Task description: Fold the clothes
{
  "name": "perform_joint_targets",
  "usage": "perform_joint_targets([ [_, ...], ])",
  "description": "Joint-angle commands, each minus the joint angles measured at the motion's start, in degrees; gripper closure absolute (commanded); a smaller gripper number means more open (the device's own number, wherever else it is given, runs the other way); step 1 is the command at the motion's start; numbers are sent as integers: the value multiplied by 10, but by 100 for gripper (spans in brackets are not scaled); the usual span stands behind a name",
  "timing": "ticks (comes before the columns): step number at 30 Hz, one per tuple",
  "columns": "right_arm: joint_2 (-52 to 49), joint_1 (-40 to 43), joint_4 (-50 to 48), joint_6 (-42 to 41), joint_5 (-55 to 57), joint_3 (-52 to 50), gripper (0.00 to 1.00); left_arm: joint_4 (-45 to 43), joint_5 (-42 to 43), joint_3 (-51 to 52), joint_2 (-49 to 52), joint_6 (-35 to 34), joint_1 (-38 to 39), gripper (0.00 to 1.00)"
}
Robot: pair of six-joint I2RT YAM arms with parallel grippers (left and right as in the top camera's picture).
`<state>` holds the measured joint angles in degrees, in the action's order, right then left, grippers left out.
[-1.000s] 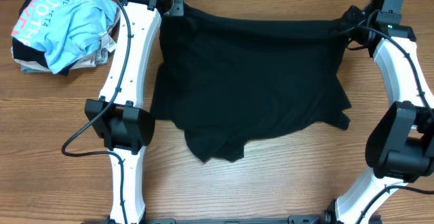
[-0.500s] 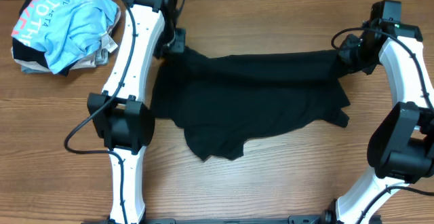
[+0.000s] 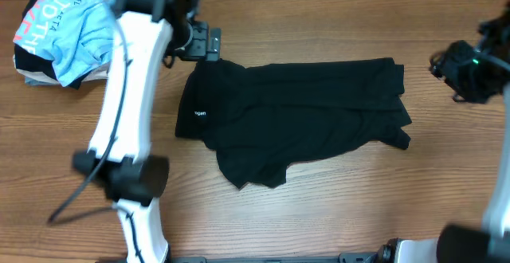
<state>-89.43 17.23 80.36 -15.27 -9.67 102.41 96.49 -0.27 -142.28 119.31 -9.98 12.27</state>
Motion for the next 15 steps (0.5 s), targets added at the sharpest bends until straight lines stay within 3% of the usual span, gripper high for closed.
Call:
perform_joint_targets([
  [1, 79, -1, 49, -15, -3, 5, 48, 3, 18, 10, -126, -21, 21, 0],
  [3, 126, -1, 86, -33, 30, -20, 47, 3, 10, 85, -173, -55, 51, 0],
  [5, 162, -1, 93, -47, 63, -67, 40, 3, -20, 200, -211, -112, 91, 0],
  [7, 187, -1, 54, -59, 60, -151, 35, -44, -37, 368, -247, -174, 144, 0],
  [11, 184, -1, -19, -61, 36, -243, 36, -179, 32, 562, -270, -199, 197, 1],
  [15, 176, -1, -71, -63, 20, -298, 35, -300, 104, 708, -271, -200, 235, 16],
])
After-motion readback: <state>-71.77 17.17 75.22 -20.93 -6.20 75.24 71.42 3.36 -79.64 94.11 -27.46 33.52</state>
